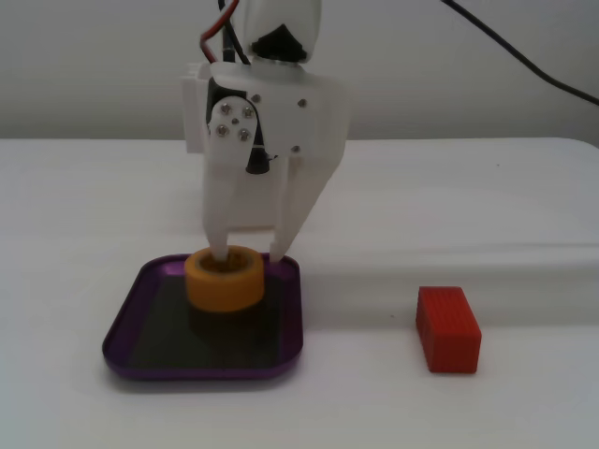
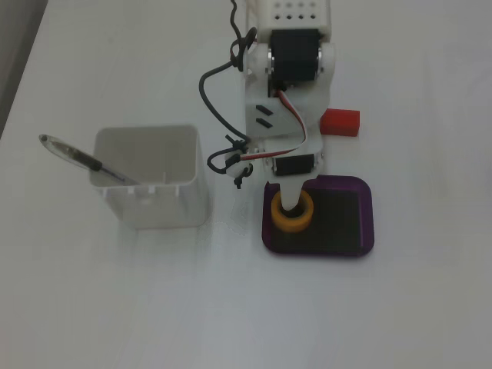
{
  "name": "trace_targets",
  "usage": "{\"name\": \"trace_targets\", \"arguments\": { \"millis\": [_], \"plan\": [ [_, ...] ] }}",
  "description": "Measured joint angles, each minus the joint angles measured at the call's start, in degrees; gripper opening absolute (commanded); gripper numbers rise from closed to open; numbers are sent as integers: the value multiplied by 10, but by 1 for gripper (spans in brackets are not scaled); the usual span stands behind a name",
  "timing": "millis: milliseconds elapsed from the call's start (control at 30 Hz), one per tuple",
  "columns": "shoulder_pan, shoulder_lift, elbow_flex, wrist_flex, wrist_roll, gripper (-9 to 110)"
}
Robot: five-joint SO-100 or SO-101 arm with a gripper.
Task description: Remove the yellow tape from the box.
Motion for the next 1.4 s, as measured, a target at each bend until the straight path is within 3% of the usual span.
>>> {"name": "trace_targets", "arguments": {
  "millis": [833, 1033, 1400],
  "plan": [
    [2, -43, -1, 0, 28, 10],
    [-23, -45, -1, -1, 31, -1],
    [-27, -40, -11, 11, 36, -1]
  ]
}}
